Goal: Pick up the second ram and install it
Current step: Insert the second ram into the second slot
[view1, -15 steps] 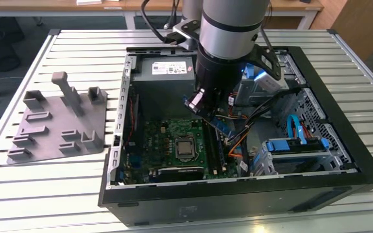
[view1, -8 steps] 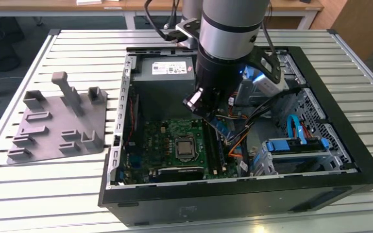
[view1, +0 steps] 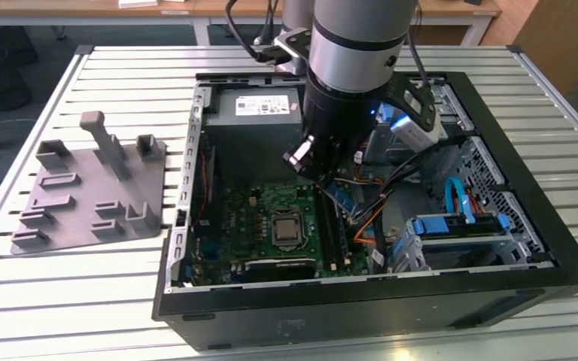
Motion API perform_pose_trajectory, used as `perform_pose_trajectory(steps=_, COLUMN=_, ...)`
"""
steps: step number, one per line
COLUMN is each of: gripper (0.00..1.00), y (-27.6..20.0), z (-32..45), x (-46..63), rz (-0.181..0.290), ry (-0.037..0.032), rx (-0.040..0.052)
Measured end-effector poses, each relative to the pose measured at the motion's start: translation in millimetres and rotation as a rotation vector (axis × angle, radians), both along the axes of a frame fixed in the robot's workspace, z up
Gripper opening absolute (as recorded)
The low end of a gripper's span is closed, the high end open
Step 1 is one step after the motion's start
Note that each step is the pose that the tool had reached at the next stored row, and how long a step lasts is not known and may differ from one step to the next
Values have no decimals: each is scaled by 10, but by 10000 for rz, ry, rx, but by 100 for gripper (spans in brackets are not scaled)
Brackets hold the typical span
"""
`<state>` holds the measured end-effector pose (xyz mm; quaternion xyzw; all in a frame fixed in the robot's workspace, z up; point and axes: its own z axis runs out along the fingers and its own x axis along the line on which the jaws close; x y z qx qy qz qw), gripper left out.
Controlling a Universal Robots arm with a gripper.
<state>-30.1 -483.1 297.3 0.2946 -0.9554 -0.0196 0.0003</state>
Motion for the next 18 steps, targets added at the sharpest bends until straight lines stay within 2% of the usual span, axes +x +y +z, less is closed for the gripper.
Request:
perform_pose_trajectory(steps=10, gripper=14, y=0, z=-3, x=0, rz=-781, ry=0, rx=-1)
perform_pose_trajectory(steps=18, gripper=14, y=0, z=-8, x=0, rz=-1734, ry=1, rx=-3)
